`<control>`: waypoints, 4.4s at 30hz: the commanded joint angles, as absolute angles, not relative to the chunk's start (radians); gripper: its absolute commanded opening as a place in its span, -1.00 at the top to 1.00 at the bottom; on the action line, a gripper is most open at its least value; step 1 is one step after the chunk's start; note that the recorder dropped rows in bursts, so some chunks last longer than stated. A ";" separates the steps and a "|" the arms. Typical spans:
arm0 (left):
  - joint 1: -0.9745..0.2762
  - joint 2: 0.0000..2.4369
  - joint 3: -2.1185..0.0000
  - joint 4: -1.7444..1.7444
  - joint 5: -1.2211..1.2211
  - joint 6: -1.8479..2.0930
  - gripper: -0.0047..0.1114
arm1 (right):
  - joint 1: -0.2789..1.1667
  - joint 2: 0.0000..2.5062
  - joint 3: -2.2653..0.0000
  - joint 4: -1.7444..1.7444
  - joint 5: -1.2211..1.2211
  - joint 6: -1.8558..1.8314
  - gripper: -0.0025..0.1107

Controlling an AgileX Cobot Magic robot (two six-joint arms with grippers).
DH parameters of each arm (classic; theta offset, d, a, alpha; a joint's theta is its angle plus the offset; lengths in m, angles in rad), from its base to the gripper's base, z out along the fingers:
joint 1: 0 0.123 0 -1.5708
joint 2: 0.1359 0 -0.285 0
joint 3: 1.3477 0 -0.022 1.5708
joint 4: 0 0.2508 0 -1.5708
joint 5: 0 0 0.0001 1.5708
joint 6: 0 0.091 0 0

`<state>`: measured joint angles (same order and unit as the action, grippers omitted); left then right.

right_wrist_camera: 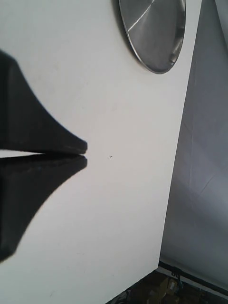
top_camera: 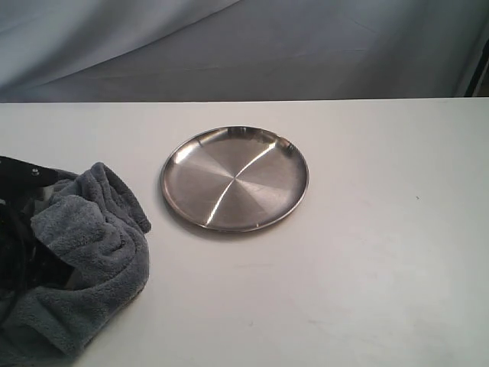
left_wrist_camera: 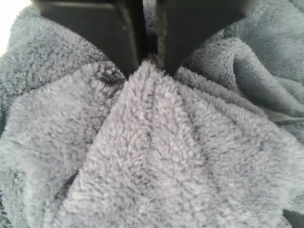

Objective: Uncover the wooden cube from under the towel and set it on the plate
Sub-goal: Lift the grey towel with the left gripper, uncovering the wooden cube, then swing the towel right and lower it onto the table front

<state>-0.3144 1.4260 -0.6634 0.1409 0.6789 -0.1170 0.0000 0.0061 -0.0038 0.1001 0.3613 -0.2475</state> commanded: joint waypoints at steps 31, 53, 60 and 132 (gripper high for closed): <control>-0.318 0.646 -0.762 0.317 0.463 -0.134 0.92 | 0.001 0.000 0.000 0.105 0.357 -0.250 0.96; -0.318 0.571 -0.762 0.122 0.206 -0.179 0.92 | 0.001 0.000 0.000 0.105 0.357 -0.250 0.96; -0.319 0.590 -0.762 -0.775 0.406 0.592 0.92 | 0.001 0.000 0.000 0.105 0.357 -0.250 0.96; -0.702 1.394 -0.332 -1.669 0.146 1.570 -0.74 | 0.001 0.000 0.000 0.105 0.357 -0.250 0.96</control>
